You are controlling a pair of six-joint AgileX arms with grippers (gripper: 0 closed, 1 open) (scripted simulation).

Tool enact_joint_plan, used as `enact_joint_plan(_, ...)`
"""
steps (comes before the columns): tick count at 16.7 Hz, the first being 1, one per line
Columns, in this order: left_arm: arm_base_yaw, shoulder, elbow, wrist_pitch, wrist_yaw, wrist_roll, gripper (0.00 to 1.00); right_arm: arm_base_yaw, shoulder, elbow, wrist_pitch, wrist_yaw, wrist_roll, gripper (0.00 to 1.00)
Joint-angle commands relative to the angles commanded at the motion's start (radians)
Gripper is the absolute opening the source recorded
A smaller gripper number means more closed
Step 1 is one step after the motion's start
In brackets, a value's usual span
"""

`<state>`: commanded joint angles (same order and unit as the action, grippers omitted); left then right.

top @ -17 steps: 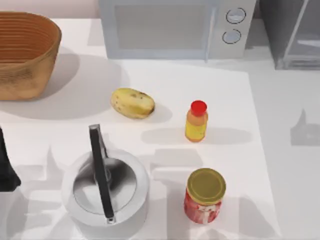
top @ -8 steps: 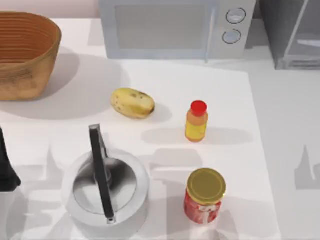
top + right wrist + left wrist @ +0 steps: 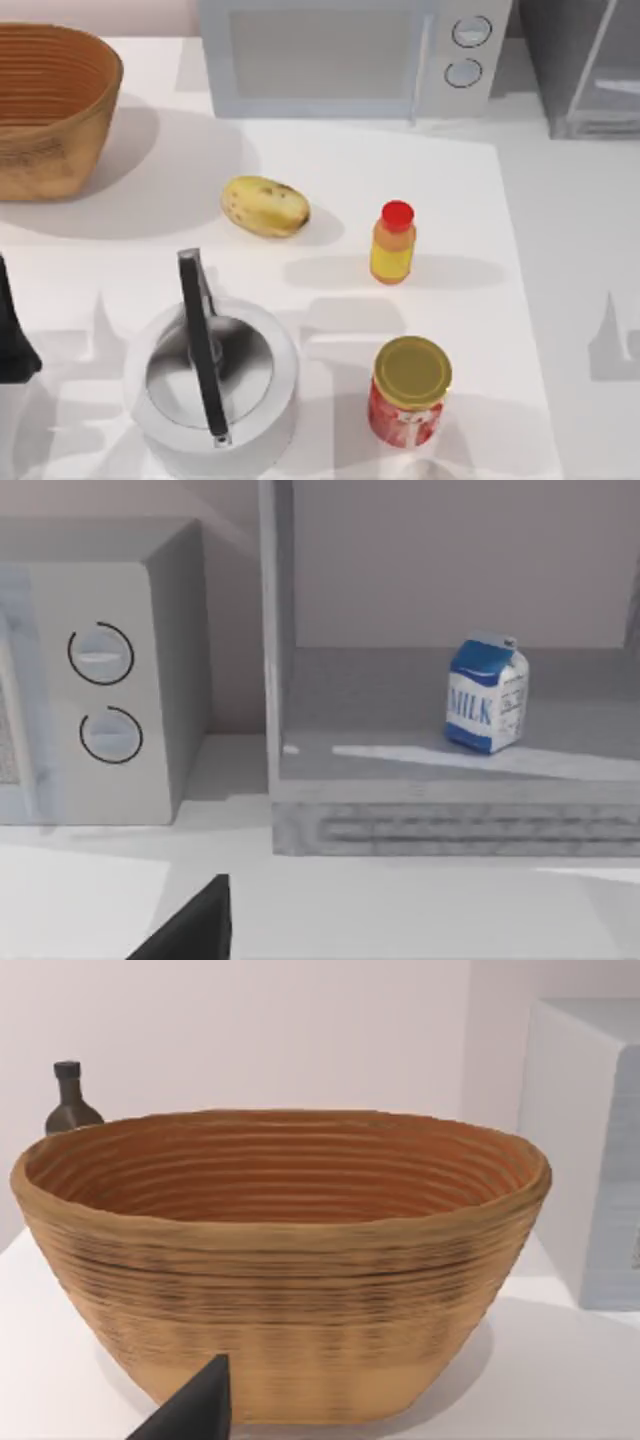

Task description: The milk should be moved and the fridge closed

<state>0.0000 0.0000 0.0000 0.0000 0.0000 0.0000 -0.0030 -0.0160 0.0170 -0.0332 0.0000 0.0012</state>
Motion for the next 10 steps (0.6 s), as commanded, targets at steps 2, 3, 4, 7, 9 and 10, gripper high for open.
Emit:
enact_joint_plan(2,0.0,0.0,0.0,0.0,0.0,0.0,1.0,0.0,-0.044,0.034,-0.074,0.0,0.002,1.0)
enact_joint_plan(3,0.0,0.0,0.0,0.0,0.0,0.0,1.0,0.0,-0.076,0.059,-0.127,0.001,0.003,1.0)
enact_joint_plan(4,0.0,0.0,0.0,0.0,0.0,0.0,1.0,0.0,-0.114,0.09,-0.191,0.002,0.002,1.0)
enact_joint_plan(7,0.0,0.0,0.0,0.0,0.0,0.0,1.0,-0.001,-0.253,0.204,-0.441,0.005,-0.003,1.0)
enact_joint_plan(9,0.0,0.0,0.0,0.0,0.0,0.0,1.0,-0.002,-0.36,0.294,-0.657,0.008,-0.009,1.0)
enact_joint_plan(10,0.0,0.0,0.0,0.0,0.0,0.0,1.0,-0.003,-0.414,0.34,-0.772,0.009,-0.012,1.0)
